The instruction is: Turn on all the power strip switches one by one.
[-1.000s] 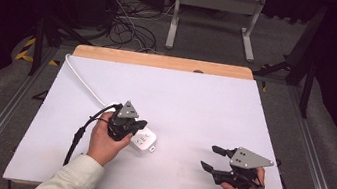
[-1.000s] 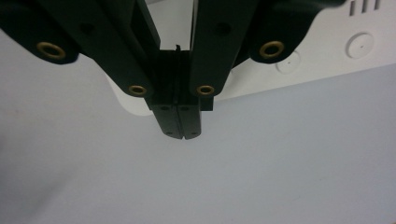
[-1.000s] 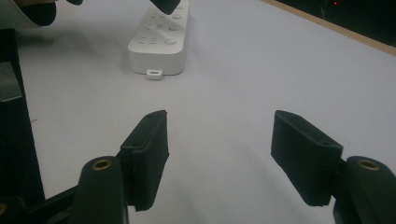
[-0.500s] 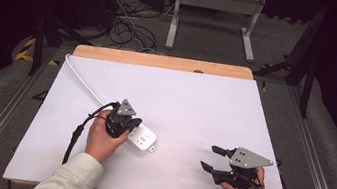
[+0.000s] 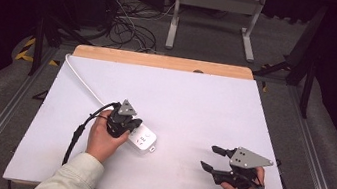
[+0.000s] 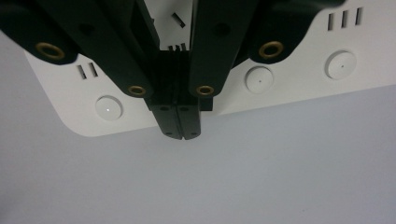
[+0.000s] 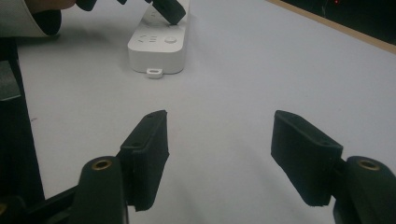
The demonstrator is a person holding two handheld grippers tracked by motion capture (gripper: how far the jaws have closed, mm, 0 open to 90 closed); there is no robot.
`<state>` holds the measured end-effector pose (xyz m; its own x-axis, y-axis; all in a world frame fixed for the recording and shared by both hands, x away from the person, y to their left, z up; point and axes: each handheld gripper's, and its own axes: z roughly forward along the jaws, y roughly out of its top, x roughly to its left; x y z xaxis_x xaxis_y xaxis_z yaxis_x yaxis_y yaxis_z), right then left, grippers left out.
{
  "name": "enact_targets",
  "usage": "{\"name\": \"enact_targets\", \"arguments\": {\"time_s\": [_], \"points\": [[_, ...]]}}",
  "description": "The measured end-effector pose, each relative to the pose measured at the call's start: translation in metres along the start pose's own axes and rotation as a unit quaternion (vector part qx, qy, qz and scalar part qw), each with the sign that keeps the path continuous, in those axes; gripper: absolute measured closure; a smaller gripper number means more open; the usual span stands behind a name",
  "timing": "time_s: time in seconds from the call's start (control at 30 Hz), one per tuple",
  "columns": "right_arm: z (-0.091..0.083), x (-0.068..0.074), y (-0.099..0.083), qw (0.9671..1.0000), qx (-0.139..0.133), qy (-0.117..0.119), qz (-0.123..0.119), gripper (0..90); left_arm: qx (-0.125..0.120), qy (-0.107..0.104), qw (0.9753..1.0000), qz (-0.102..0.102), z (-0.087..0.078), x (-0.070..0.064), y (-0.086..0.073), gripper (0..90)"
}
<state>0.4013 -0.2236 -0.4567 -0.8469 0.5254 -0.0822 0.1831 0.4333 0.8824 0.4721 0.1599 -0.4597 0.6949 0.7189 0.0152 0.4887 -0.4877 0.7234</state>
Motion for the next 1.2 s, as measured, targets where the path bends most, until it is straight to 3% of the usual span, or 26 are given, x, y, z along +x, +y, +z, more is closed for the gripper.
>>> {"name": "enact_targets", "arguments": {"time_s": [0.6,0.77,0.9,1.07,1.2], "points": [[-0.0002,0.0005,0.0002,1.0,-0.001,0.001,-0.002,37.0,-0.002,-0.001,1.0,0.004,0.0018,-0.0021,-0.002,90.0],[-0.0002,0.0005,0.0001,1.0,-0.001,0.002,-0.002,37.0,-0.002,0.007,0.9998,0.019,0.0023,-0.0037,-0.0031,90.0],[0.0004,0.0011,0.0003,1.0,0.0,0.002,-0.002,37.0,-0.004,-0.003,1.0,0.007,0.0024,-0.0015,-0.0042,90.0],[0.0006,0.001,0.0003,1.0,0.0,0.002,-0.002,37.0,-0.002,0.004,0.9999,0.016,0.0029,-0.0032,-0.0042,90.0],[0.0007,0.0012,0.0003,1.0,0.001,0.003,-0.002,37.0,-0.006,-0.01,0.9999,0.001,0.0035,-0.001,-0.0058,90.0]]}}
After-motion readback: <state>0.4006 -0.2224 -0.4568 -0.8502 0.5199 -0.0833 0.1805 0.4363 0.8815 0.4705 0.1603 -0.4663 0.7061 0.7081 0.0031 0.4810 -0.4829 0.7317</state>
